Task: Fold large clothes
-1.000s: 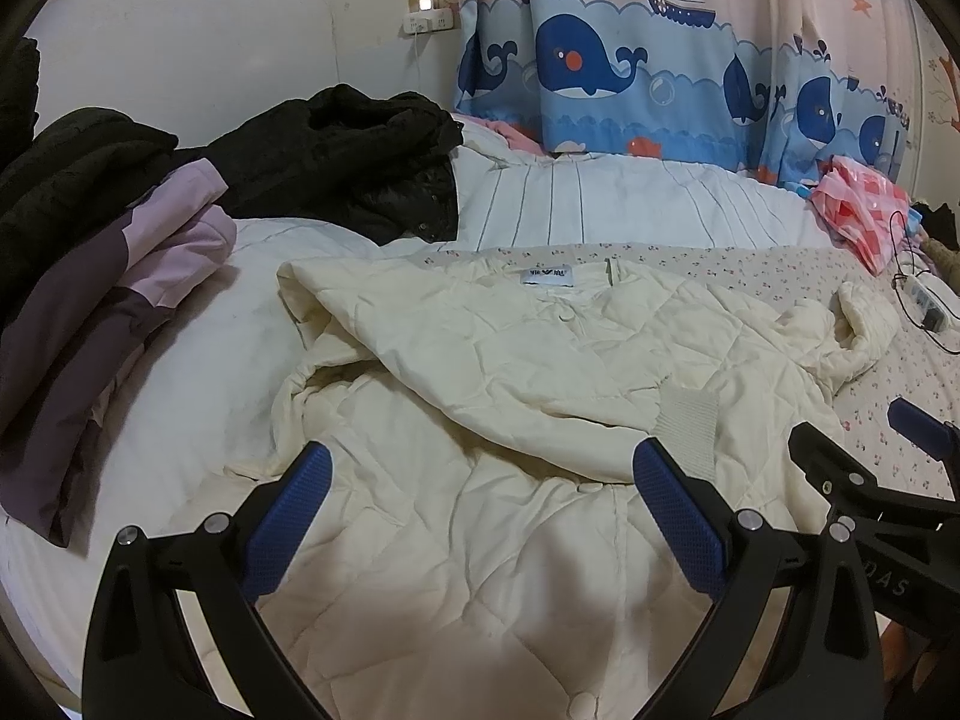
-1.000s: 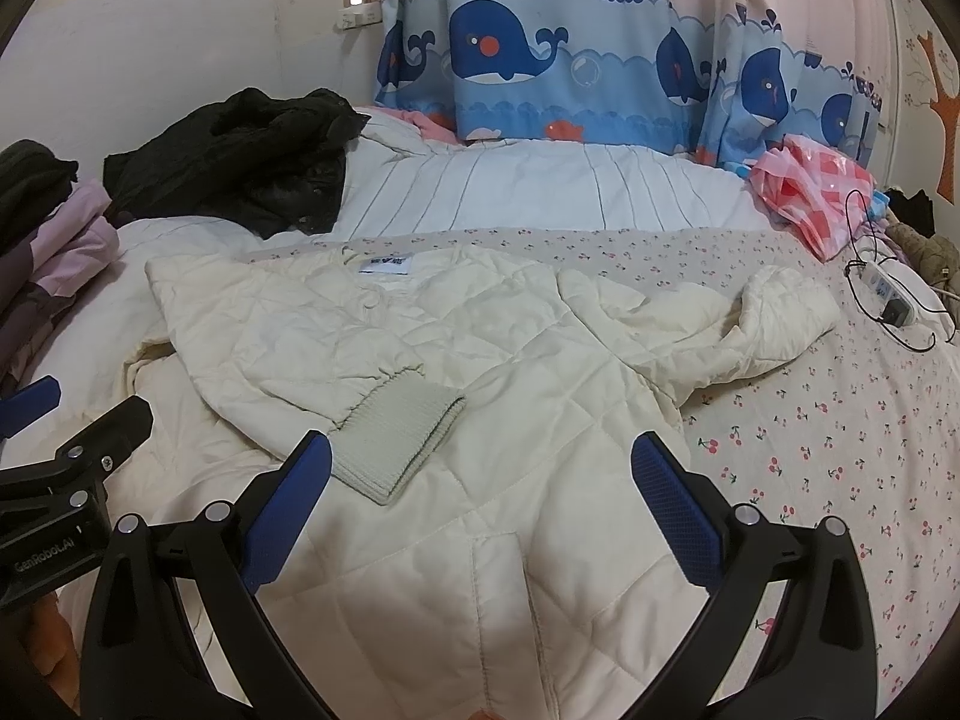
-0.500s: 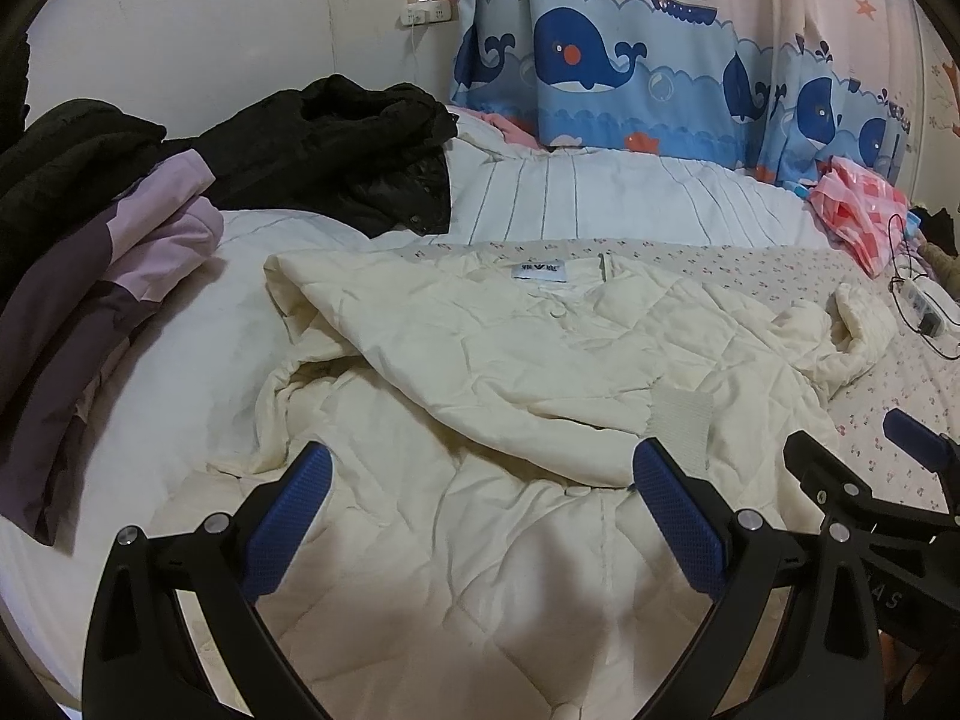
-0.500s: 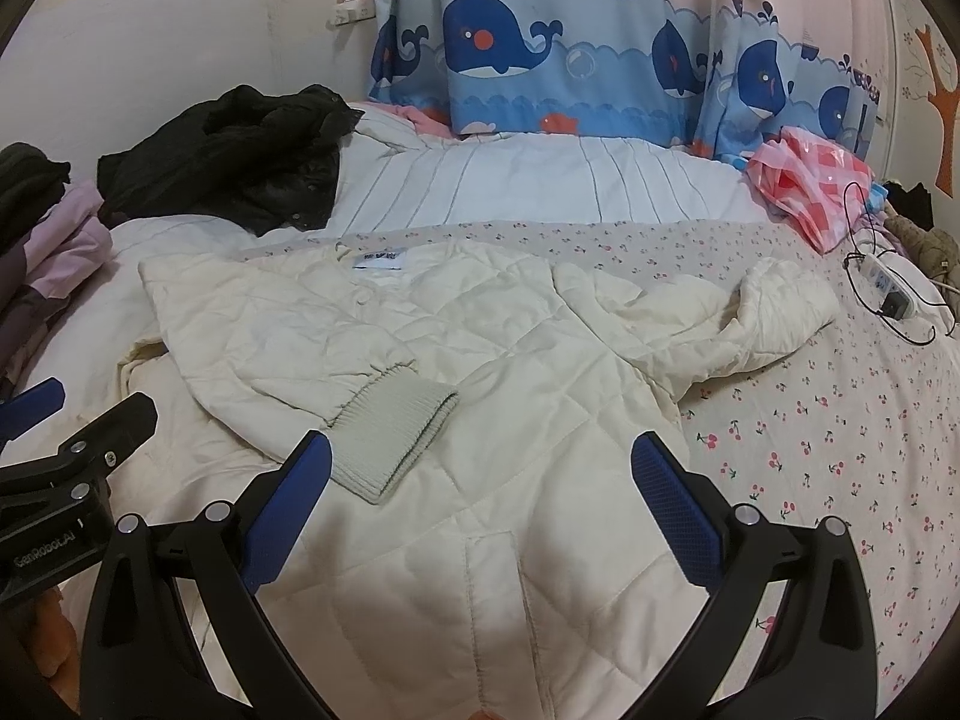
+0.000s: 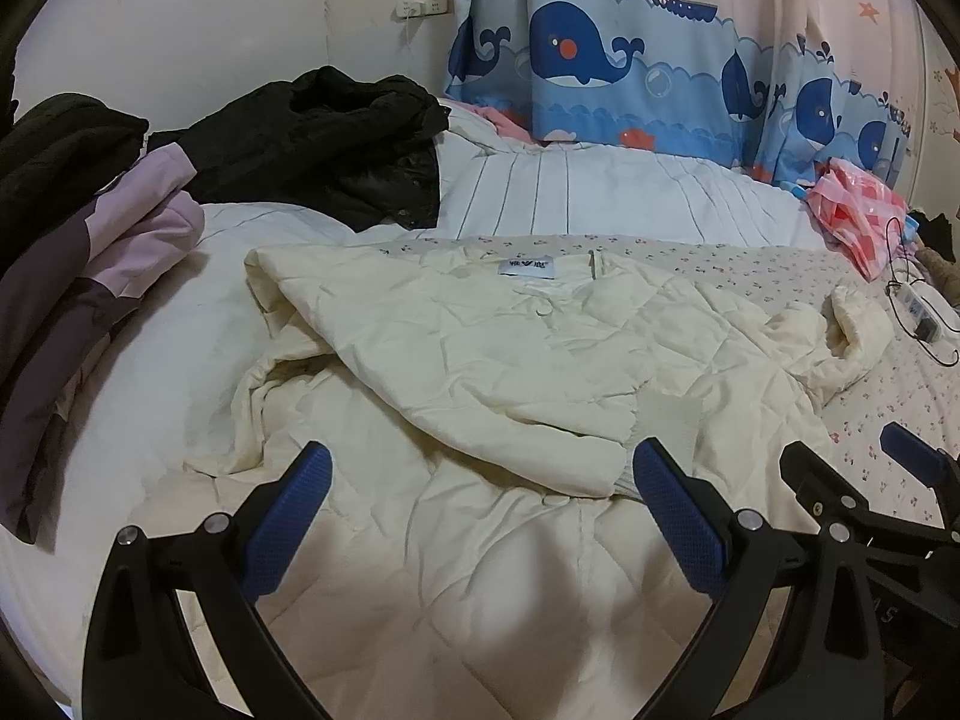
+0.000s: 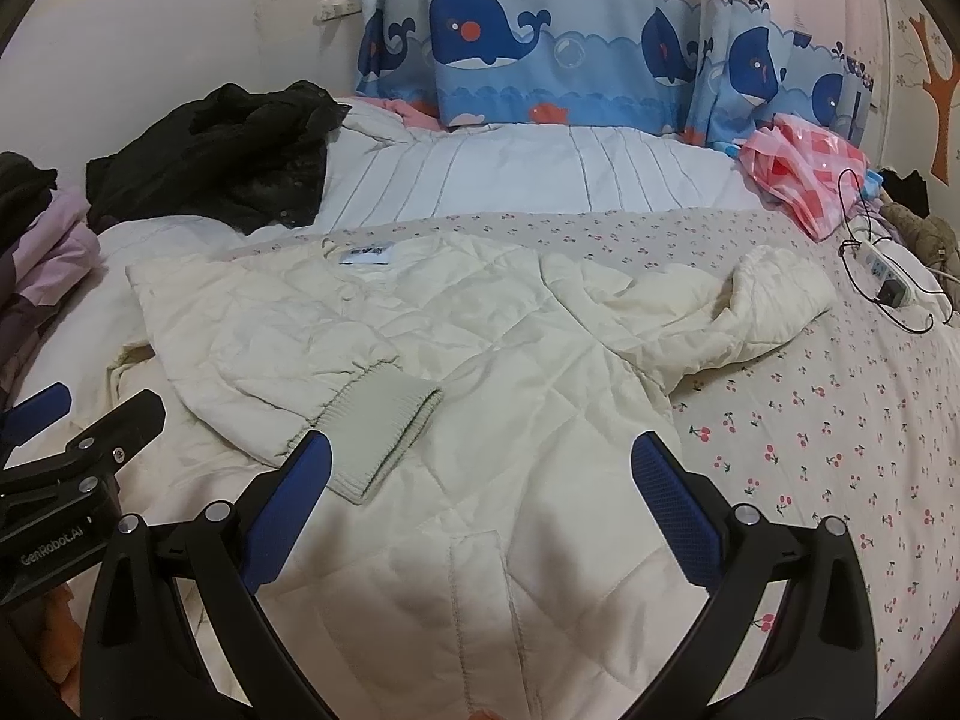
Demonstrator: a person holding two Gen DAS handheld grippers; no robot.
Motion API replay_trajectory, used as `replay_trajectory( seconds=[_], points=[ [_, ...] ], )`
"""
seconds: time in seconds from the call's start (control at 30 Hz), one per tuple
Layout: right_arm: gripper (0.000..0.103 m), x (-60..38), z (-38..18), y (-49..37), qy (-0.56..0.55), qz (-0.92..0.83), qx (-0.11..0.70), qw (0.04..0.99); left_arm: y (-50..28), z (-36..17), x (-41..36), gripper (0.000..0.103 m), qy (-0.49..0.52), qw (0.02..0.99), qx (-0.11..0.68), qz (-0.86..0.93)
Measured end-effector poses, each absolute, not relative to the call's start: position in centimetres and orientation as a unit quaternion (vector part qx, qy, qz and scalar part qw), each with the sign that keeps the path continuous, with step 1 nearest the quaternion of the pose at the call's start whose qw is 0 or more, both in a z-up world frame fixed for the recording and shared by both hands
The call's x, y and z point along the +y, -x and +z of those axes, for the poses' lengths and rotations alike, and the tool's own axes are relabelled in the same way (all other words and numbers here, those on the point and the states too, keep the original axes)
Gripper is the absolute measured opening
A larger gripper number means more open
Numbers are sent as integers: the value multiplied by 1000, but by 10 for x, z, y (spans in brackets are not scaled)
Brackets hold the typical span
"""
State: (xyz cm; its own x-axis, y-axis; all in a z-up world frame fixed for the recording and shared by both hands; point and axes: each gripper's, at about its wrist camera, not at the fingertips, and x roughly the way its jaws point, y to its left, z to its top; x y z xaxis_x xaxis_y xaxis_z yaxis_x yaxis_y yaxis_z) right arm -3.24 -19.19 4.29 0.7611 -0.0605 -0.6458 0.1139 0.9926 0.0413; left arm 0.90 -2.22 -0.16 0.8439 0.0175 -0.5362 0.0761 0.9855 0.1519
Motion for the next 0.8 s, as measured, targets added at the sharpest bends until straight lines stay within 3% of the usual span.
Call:
replay_trajectory(
  seconds=[0.8],
  points=[
    [97,-195,41,31,-41,-46,348,936,-12,2,-19,97,-90,960,264,-6]
  ],
)
